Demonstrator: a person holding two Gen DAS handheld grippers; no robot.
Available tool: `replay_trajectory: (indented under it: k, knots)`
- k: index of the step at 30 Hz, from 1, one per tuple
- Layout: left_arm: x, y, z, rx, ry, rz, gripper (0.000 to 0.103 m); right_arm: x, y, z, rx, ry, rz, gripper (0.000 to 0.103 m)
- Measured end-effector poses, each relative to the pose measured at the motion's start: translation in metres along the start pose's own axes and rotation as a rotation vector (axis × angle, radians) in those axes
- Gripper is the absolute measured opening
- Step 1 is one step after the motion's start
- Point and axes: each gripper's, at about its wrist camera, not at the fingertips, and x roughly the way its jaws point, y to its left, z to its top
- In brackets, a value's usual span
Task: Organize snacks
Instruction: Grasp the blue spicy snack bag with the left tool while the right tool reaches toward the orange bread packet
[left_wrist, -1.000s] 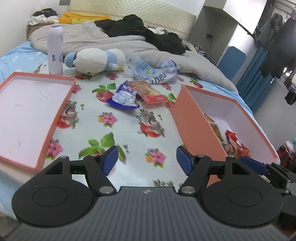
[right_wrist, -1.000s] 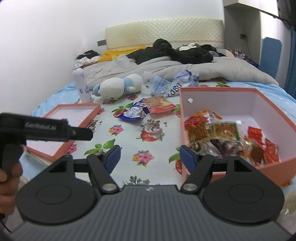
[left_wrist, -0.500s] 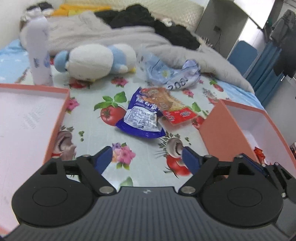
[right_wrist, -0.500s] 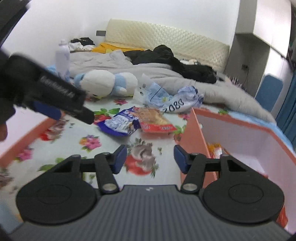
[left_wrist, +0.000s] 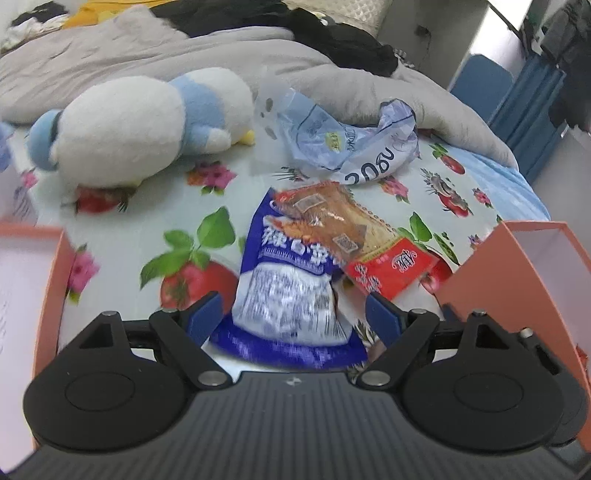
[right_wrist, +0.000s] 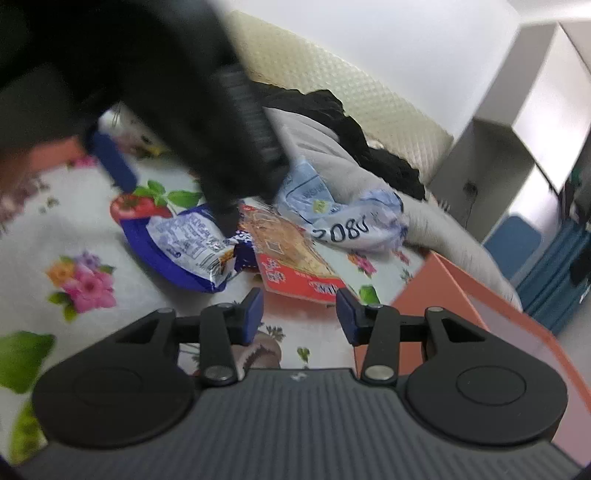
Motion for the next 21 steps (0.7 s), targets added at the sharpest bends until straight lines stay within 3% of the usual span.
replay_trajectory:
  k: [1, 12, 14, 19, 21]
  knots:
    - [0.004, 0.000, 0.003, 0.013, -0.001, 0.003, 0.087, 0.004, 0.005, 0.000, -0.021, 0.001, -0.002, 0.037]
    - [0.046, 0.003, 0.010, 0.079, 0.062, -0.006, 0.084, 0.039, 0.025, 0.001, -0.181, 0.000, -0.041, 0.035]
    - [0.050, 0.006, 0.008, 0.073, 0.076, -0.025, 0.080, 0.046, 0.024, 0.003, -0.188, 0.012, -0.024, 0.021]
    - [0.050, 0.004, 0.002, 0.090, 0.072, -0.017, 0.063, 0.051, 0.020, 0.003, -0.180, 0.034, -0.007, 0.006]
    - [0.045, 0.003, 0.000, 0.094, 0.072, -0.023, 0.058, 0.048, 0.013, 0.005, -0.140, 0.047, 0.003, 0.006]
